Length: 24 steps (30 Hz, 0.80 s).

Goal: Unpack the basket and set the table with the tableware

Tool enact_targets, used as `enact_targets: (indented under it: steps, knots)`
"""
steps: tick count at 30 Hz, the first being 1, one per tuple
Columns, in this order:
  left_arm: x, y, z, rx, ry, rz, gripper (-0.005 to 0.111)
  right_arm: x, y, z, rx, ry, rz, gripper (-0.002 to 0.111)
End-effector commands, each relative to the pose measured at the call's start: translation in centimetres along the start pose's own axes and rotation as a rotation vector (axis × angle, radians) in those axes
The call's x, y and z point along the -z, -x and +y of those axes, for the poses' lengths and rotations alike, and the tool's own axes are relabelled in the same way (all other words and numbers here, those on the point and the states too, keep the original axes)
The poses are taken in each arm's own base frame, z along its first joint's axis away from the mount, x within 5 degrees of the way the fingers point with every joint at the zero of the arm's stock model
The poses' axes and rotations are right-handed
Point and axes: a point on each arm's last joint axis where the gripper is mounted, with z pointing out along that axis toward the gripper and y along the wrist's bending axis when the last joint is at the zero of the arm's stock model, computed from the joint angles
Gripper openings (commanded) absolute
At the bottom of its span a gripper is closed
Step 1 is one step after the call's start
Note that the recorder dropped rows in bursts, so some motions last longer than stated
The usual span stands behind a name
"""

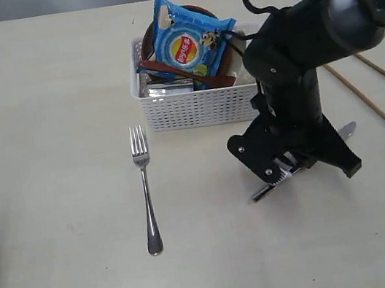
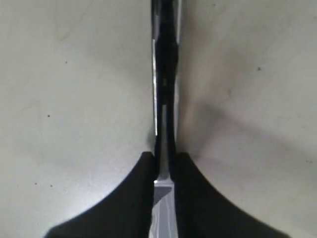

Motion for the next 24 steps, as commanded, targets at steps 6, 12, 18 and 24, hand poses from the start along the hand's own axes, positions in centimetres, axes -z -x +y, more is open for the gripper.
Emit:
enact_targets:
  steps: [6,12,18,24]
  knots:
    - [0.0,0.0,0.0,-0.001,0.004,-0.004,0.0,1.3,-0.2,0.1,-0.093,-0.066,-0.037,0.049]
    - [0.0,0.0,0.0,-0.001,0.004,-0.004,0.0,3.4,-0.4,0.6,-0.186,-0.115,-0.082,0.049]
    - [0.0,0.0,0.0,-0.001,0.004,-0.004,0.0,6.5,-1.4,2.2,-0.429,-0.136,-0.095,0.049]
    - [0.0,0.0,0.0,-0.001,0.004,-0.004,0.0,8.2,-2.0,3.6,-1.015,-0.091,-0.115,0.046]
